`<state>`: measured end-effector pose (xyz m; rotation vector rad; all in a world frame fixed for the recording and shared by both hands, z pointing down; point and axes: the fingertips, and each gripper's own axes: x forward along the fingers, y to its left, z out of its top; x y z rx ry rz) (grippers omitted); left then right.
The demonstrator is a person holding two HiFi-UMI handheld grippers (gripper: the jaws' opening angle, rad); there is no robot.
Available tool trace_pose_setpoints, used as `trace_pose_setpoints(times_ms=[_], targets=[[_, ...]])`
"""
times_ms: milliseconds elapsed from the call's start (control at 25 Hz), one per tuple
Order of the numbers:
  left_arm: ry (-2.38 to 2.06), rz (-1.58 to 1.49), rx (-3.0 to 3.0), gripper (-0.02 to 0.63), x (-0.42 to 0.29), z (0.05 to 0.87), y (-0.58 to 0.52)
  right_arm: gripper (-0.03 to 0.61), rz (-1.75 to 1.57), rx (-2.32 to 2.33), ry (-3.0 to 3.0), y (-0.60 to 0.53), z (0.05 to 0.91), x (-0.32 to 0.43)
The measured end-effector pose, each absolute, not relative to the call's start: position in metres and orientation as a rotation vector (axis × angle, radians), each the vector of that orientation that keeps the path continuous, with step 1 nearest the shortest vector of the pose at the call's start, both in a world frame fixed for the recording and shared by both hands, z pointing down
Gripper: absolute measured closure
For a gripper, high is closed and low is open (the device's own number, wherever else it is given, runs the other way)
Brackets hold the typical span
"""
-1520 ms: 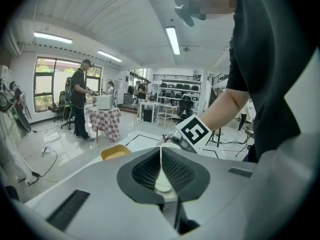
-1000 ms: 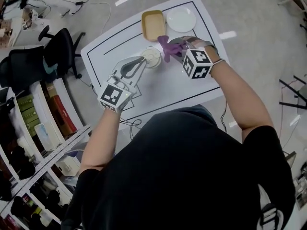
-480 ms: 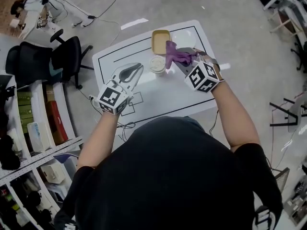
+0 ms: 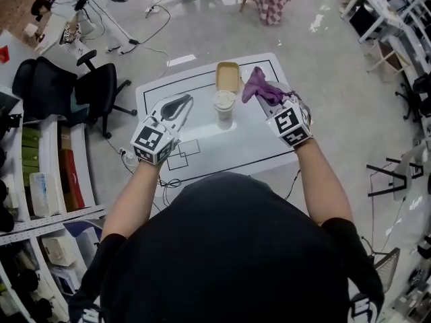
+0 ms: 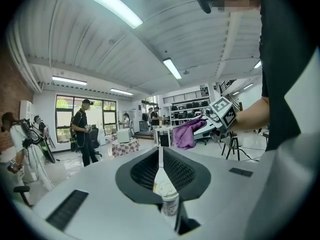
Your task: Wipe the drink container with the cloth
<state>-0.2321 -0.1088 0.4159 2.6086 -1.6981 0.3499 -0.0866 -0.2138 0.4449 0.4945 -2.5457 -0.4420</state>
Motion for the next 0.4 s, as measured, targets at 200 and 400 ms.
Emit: trace_pose_setpoints(times_ms=[200, 400], targets=[[-1.713, 0.346, 2.623, 0.581, -0.238, 0.410, -0.088, 0.505, -0.284, 0.648, -2.607, -0.202, 0.437, -0.064], [-1.706, 0.354, 2.610, 0.581, -0.246, 0.414, -0.066, 0.505, -0.125, 0.760, -2.643, -0.189, 0.438, -0.052]])
